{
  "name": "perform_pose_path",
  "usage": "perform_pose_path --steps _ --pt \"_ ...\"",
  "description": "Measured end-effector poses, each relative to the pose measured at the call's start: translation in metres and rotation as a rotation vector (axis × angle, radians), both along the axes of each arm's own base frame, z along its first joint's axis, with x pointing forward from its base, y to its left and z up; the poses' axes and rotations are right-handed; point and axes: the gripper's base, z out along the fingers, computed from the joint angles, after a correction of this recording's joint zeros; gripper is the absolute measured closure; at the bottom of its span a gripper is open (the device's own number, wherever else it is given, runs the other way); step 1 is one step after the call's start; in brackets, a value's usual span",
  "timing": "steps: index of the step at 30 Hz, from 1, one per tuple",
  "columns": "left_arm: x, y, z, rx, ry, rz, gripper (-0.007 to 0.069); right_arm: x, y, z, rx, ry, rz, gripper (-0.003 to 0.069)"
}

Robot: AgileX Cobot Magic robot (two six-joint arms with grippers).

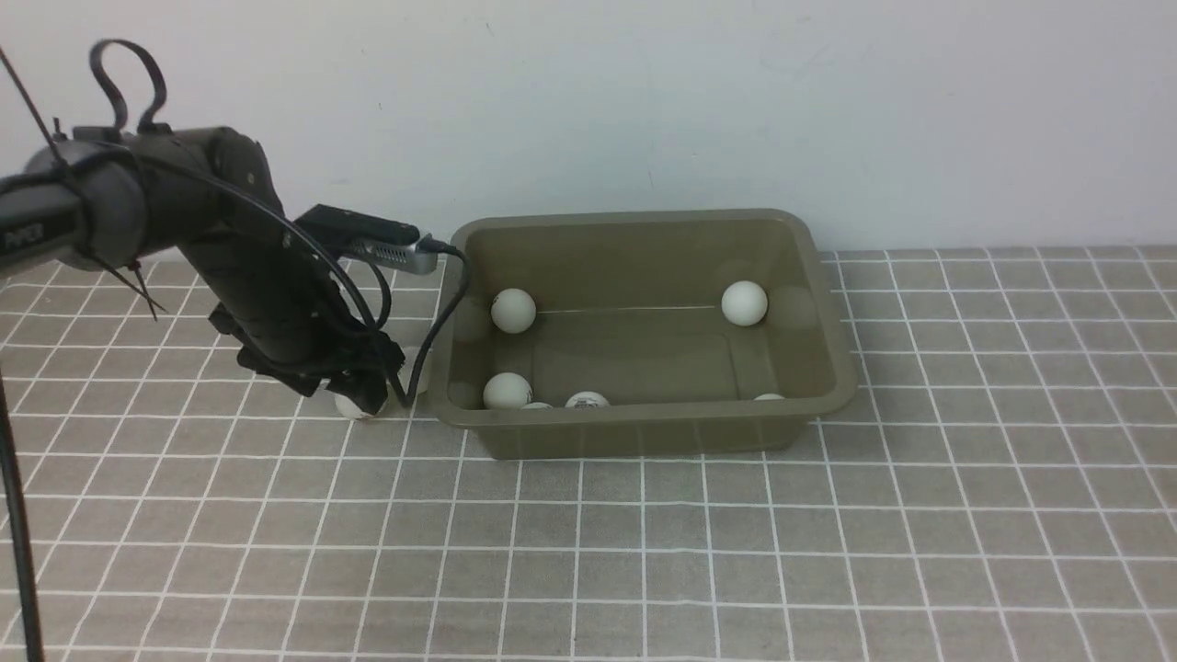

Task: Put the table tennis balls into the box on the grey coffee tablecloth.
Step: 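Reach for and grasp a ping pong ball on the table beside the basket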

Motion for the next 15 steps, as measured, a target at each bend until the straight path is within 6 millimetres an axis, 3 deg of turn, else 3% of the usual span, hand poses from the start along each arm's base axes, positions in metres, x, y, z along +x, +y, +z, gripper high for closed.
perform_pose_path --steps 5,8,10,15 --pt "0.007 0.000 -0.010 0.001 -0.037 0.007 0.0105 0.000 0.000 0.001 -0.005 -0.015 0.001 0.0673" --pt "0.009 0.000 -0.013 0.002 -0.049 0.008 0.0171 -0.001 0.000 0.001 -0.005 -0.018 0.002 0.0673" --pt "0.009 0.000 -0.018 0.003 -0.035 0.007 0.0286 -0.001 0.000 0.001 -0.006 -0.018 0.001 0.0673" --pt "0.005 0.000 -0.013 0.016 0.033 -0.001 0.0279 -0.001 0.000 0.003 -0.019 -0.043 -0.001 0.0673"
